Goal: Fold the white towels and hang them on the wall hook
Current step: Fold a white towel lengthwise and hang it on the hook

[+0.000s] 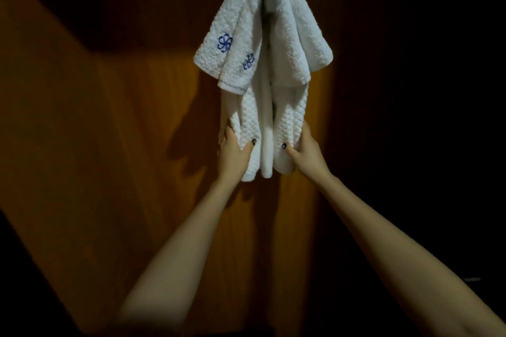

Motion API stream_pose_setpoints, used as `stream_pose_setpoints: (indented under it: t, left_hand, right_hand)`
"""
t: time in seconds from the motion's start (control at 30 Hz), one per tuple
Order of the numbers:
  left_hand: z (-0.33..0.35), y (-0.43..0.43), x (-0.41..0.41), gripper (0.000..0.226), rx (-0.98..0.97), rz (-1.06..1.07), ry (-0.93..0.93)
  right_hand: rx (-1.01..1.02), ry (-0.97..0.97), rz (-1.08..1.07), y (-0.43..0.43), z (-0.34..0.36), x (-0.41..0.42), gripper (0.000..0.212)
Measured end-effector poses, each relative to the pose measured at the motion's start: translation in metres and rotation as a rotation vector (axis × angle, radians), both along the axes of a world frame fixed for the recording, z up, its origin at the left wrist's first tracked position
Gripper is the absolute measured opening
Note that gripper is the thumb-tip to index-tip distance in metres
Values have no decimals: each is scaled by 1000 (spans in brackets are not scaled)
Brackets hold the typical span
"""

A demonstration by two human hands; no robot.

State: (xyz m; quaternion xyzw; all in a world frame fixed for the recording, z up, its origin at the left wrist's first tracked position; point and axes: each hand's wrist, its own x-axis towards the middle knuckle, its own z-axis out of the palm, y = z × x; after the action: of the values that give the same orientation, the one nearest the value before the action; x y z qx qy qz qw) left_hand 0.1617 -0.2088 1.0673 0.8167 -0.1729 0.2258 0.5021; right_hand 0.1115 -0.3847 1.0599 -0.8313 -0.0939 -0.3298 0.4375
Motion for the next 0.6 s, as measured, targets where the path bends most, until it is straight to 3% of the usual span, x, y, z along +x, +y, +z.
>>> stream_pose_setpoints:
  t: [0.1,0.23,0.37,0.6]
  left_hand:
    - [4,12,-11,56,-2,34,0]
    - [-8,29,-45,74,113,32,-50]
    - [-27,48,-94,71,256,84,-71]
    - [-73,33,-205,65,659,-168,-56]
  right_hand:
    - [-16,65,-17,10,2,-16,71]
    - [-84,130,-91,14,-4,-51,74]
    - [-159,197,-150,23,-16,-112,72]
    - [-274,544,-289,40,-79,-249,73]
